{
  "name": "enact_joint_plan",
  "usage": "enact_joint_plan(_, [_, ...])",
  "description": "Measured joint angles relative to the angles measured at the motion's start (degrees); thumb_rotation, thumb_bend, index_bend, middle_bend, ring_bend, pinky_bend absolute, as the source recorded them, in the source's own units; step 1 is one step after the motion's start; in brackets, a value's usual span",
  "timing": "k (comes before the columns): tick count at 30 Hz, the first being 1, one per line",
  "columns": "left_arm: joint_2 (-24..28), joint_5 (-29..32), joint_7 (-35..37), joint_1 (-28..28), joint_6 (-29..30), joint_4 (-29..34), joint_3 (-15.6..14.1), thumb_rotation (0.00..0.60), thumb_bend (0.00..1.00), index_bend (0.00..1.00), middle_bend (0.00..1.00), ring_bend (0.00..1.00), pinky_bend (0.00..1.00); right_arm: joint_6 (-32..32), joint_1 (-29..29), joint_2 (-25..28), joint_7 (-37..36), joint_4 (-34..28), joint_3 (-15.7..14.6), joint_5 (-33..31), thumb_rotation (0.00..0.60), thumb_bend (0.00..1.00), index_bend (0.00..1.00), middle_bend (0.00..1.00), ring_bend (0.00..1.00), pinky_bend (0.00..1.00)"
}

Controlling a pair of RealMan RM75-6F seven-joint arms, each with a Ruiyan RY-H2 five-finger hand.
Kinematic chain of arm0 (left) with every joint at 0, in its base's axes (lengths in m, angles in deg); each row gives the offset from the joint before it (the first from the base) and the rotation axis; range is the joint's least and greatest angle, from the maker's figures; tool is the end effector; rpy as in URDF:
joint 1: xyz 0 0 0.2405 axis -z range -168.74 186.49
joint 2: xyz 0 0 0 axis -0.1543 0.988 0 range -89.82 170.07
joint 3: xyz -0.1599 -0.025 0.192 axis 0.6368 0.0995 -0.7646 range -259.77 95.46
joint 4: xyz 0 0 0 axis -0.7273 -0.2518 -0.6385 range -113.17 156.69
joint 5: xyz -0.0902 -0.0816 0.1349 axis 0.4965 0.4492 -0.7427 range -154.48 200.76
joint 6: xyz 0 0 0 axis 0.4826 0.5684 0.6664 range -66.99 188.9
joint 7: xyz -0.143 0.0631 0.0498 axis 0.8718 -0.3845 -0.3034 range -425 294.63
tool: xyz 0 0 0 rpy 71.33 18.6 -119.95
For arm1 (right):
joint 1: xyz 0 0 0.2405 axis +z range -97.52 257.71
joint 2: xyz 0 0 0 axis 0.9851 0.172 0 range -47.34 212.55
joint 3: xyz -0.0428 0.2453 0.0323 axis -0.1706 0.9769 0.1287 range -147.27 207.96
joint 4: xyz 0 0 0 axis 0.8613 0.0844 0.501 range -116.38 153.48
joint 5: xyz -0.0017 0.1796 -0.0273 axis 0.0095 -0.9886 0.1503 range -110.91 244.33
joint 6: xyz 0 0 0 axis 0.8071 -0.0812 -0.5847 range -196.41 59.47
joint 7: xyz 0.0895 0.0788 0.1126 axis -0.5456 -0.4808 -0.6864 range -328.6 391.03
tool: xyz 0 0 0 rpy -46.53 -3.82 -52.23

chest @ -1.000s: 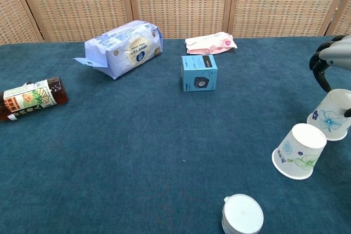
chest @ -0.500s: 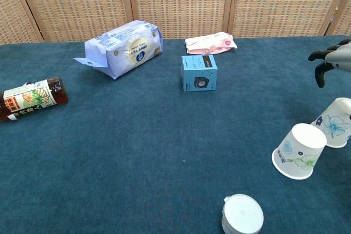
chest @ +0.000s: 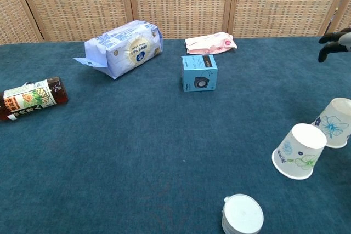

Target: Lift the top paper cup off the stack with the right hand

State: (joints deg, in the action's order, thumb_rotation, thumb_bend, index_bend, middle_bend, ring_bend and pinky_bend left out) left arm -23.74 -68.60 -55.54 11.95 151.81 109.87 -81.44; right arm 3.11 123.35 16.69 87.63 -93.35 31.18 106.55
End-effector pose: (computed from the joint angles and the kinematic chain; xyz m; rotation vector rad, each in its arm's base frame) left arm -0.2949 0.1822 0.1924 -1.3905 -0.9081 -1.0436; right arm -0.1891 -0.3199 0.1156 1.7560 -0.6317 0.3139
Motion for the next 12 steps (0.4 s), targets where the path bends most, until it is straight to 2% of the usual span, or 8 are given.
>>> enact_joint_plan(3, [0.02,0.1,0.4,0.0,-0.03,-0.16,0.04,0.6,0.27,0.0,0.0,0.0,0.0,2.14,-2.41,1.4,-4.06,-1.6,-0.84,6.25,0.6,0.12,0.08,0.0,0.0,0.0])
enact_joint_plan(6, [0.0,0.05,0.52,0.02,-0.15,-0.33,-0.05,0.6,0.27,0.0,0.0,0.0,0.0,5.06,-6.08,2.41,-10.63,-1.98,-2.49,15.58,0.6,0.11,0.03,0.0,0.0,0.0])
enact_joint_plan(10, [-0.02,0.03,0.47,-0.08,0.1,-0.27,-0.03,0.6,0.27,0.0,0.0,0.0,0.0,11.43,-13.31,2.68,-24.01,0.75,-5.33,30.31,0.6,0.1,0.02,0.0,0.0,0.0])
enact_joint_plan(12, [-0.04,-0.05,0.37,-0.14,0.18,-0.19,-0.06,0.6,0.27,0.0,0.0,0.0,0.0,14.7,-16.96,2.4,-30.07,3.26,-6.52,35.09,0.6,0.1,0.02,0.0,0.0,0.0])
